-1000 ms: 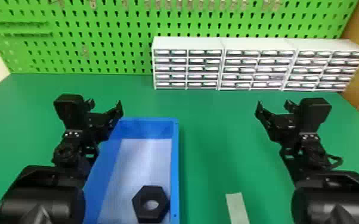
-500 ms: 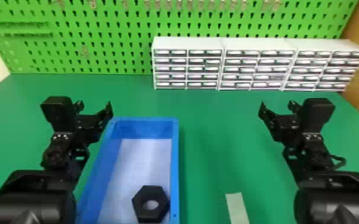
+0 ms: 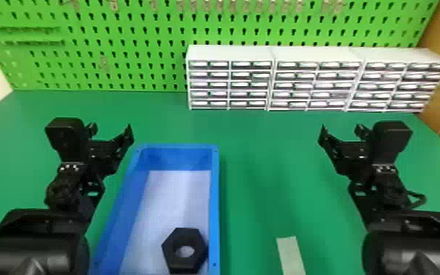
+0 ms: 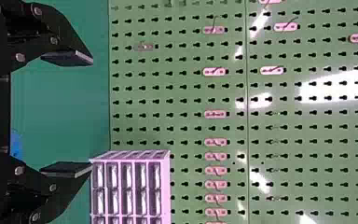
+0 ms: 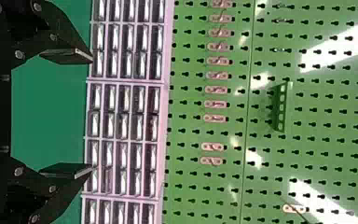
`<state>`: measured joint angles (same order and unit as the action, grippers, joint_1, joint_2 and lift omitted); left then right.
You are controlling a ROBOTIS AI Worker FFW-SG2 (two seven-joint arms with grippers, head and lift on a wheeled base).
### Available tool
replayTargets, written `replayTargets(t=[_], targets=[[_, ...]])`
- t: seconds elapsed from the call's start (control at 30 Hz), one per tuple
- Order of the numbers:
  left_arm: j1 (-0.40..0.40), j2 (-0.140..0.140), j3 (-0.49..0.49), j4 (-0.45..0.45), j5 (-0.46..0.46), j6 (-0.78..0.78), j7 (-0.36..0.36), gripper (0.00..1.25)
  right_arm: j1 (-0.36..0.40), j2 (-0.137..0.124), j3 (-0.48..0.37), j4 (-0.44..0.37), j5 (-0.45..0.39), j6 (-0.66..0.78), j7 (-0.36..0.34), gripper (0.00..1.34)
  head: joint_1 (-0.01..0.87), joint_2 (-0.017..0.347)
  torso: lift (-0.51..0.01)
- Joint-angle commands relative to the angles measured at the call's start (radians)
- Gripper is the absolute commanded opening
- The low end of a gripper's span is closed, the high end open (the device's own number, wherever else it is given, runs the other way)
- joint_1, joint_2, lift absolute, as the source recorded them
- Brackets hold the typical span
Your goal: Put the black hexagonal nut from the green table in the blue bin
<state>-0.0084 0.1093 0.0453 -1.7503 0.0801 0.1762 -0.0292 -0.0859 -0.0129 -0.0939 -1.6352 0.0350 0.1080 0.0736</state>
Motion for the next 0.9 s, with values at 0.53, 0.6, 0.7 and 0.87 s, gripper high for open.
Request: replayTargets(t=[0.53,0.6,0.7,0.87], targets=[[-0.002,0.000,-0.001,0.002,0.007,-0.001,0.000,0.80,0.000,-0.004,0.008,0.000,-0.021,0.007,0.000,0.89,0.686,0.051,-0.096],[-0.004,0.000,-0.001,0.003,0.007,-0.001,0.000,0.80,0.000,-0.006,0.010,0.000,-0.021,0.009,0.000,0.89,0.686,0.051,-0.096],[-0.004,0.000,-0.004,0.003,0.006,-0.001,0.000,0.80,0.000,-0.006,0.011,0.000,-0.026,0.007,0.000,0.89,0.686,0.051,-0.096],[-0.008,0.000,-0.010,0.005,0.004,-0.001,0.002,0.80,0.000,-0.007,0.011,0.000,-0.027,0.006,0.000,0.89,0.686,0.051,-0.096]])
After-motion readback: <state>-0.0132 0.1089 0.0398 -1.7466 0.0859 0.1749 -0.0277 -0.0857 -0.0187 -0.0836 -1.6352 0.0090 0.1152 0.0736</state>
